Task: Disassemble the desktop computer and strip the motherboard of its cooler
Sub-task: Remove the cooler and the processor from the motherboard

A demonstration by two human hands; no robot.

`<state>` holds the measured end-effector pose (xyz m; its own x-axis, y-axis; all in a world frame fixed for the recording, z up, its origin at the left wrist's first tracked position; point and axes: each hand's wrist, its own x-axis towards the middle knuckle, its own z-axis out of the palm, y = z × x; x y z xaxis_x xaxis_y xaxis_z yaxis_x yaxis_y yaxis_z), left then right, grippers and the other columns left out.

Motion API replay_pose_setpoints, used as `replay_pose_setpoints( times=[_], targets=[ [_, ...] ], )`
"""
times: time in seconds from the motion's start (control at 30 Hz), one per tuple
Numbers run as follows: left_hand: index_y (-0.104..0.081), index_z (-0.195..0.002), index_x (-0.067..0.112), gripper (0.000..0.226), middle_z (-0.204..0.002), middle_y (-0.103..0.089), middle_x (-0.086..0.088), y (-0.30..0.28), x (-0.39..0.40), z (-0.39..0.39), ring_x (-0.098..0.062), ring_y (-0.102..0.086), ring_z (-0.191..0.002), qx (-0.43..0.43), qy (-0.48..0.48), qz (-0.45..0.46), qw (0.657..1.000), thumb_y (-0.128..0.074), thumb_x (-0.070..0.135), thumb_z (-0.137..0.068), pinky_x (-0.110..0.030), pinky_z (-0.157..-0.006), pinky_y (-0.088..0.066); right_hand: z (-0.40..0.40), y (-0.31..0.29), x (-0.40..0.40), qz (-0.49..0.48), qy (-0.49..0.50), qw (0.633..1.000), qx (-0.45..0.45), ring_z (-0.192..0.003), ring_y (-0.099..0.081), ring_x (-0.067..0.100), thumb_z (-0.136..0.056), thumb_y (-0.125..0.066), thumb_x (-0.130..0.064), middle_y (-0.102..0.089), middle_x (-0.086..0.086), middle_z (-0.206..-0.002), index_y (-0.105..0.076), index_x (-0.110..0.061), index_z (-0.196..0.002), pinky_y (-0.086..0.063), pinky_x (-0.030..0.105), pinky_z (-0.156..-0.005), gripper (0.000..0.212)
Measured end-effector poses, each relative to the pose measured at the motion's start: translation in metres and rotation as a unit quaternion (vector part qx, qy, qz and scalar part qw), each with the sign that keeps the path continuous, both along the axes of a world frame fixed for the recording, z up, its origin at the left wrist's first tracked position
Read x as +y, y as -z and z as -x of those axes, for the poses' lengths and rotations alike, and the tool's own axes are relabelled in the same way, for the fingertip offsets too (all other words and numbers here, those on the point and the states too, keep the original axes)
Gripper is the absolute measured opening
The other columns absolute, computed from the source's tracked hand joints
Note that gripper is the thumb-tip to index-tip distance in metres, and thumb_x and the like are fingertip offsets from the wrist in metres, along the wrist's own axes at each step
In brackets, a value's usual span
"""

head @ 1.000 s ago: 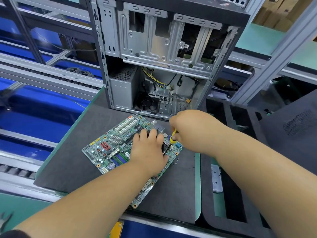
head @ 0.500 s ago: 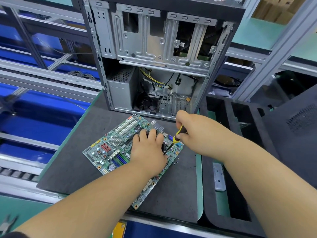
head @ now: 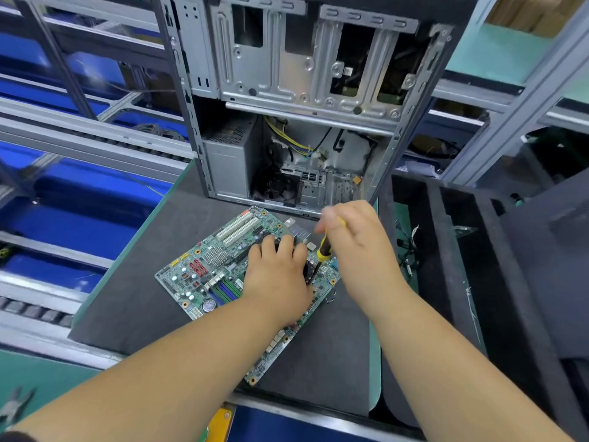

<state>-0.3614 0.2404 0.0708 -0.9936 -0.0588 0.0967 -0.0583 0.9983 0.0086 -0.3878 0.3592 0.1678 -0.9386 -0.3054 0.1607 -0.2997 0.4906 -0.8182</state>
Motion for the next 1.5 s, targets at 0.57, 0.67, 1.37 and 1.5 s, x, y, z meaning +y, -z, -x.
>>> replay_pose_setpoints(
  times=[0.57, 0.67, 1.37, 1.5],
  targets=[
    [-0.007, -0.147, 0.04, 0.086, -0.129, -0.03, -0.012, -0.011, -0.003, -0.012, -0.034, -0.037, -0.114, -0.058, -0.078, -0.047, 0.994, -0.048, 0.073, -0.079, -0.045, -0.082, -0.045, 0.019, 0.032, -0.007, 0.436, -0.123, 0.88, -0.146, -0.045, -0.019, 0.012, -0.088, -0.038, -0.013, -0.029, -0.005, -0.048, -0.038, -0.012, -0.059, -0.02, 0.022, -0.047, 0.029],
    [-0.014, -0.147, 0.042, 0.079, -0.125, -0.033, -0.012, -0.013, -0.002, -0.002, -0.034, -0.037, -0.113, -0.072, -0.07, -0.048, 0.994, -0.049, 0.068, -0.081, -0.046, -0.081, -0.045, 0.036, 0.024, 0.001, 0.439, -0.166, 0.856, -0.216, -0.043, -0.016, 0.008, -0.081, -0.035, -0.013, -0.025, -0.004, -0.044, -0.036, -0.013, -0.054, -0.015, 0.021, -0.047, 0.028],
    [-0.02, -0.142, 0.04, 0.072, -0.118, -0.034, -0.014, -0.012, -0.002, -0.001, -0.035, -0.037, -0.108, -0.075, -0.086, -0.047, 0.992, -0.05, 0.063, -0.08, -0.045, -0.078, -0.044, 0.05, 0.025, -0.01, 0.437, -0.197, 0.836, -0.267, -0.041, -0.013, 0.008, -0.086, -0.03, -0.018, -0.019, -0.003, -0.042, -0.036, -0.014, -0.052, -0.014, 0.018, -0.045, 0.035],
    [-0.018, -0.142, 0.04, 0.073, -0.119, -0.034, -0.013, -0.012, -0.002, -0.003, -0.035, -0.037, -0.109, -0.068, -0.091, -0.057, 0.992, -0.05, 0.063, -0.08, -0.045, -0.078, -0.043, 0.05, 0.024, -0.001, 0.433, -0.216, 0.826, -0.289, -0.043, -0.015, 0.01, -0.097, -0.028, -0.027, -0.024, -0.002, -0.043, -0.039, -0.011, -0.06, -0.008, 0.031, -0.05, 0.043]
  ],
)
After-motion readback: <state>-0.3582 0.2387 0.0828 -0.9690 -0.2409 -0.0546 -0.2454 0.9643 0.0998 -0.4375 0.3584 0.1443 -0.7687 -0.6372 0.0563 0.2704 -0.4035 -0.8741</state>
